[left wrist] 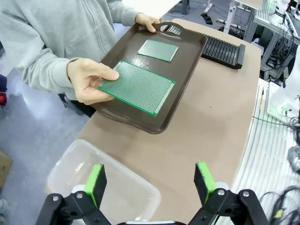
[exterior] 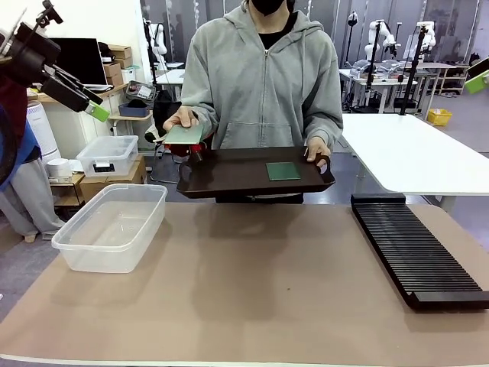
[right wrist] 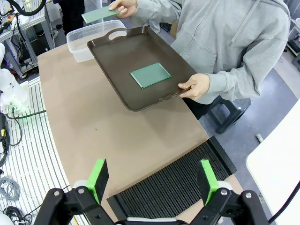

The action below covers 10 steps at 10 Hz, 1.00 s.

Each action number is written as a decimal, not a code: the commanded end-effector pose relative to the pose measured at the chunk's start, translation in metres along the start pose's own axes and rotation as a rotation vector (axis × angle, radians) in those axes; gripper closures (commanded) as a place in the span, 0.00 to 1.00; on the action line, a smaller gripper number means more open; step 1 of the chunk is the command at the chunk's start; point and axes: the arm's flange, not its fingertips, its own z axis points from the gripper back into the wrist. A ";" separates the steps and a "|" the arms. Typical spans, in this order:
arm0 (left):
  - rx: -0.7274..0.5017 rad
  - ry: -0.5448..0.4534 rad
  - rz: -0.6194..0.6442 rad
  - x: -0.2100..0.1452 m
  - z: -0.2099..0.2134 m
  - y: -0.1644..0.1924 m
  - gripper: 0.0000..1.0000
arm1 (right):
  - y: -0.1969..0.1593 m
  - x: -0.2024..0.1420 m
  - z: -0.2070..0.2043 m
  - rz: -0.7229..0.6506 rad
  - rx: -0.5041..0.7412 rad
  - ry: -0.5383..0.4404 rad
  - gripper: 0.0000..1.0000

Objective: Sort PCBs into racks and boxes based on the side picked up.
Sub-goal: Pick up the Blank PCB handed by the Human.

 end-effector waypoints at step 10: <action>-0.417 -0.072 0.816 -0.032 -0.086 0.076 0.00 | 0.000 0.000 -0.001 0.006 0.012 -0.007 0.00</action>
